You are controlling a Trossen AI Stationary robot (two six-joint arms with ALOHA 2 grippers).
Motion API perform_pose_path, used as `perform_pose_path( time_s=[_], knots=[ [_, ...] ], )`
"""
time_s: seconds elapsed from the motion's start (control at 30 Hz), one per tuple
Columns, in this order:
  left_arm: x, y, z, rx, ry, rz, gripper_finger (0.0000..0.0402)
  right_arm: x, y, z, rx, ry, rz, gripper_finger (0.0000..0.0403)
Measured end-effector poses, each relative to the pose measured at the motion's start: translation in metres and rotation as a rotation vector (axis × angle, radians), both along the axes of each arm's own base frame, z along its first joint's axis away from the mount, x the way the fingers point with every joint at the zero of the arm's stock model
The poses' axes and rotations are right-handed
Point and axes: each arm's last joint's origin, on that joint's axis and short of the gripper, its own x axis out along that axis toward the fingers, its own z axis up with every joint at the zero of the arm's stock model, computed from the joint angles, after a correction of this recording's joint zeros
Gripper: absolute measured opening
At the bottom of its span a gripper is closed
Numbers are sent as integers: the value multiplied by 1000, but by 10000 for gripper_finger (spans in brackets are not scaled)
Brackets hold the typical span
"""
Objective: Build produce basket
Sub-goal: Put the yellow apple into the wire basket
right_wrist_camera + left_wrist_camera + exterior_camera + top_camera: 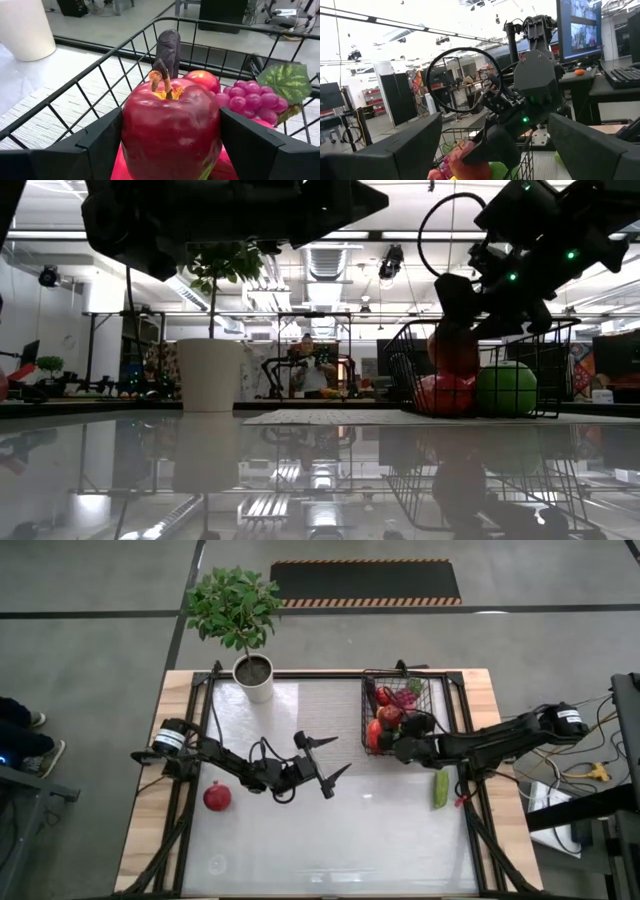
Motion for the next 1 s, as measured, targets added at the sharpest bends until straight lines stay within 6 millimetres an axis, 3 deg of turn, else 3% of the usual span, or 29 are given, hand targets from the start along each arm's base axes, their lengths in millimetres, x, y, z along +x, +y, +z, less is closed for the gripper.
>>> perform_pose_path(
  time_s=[0.47, 0.77, 1.0],
  knots=[
    [-1, 0, -2, 1, 7, 3, 345, 1, 0, -2, -1, 8, -3, 290],
    [-1, 0, -2, 1, 7, 3, 345, 1, 0, -2, -4, 15, -1, 350],
    [-1, 0, -2, 1, 7, 2, 345, -1, 0, 1, -10, 22, 11, 357]
  ],
)
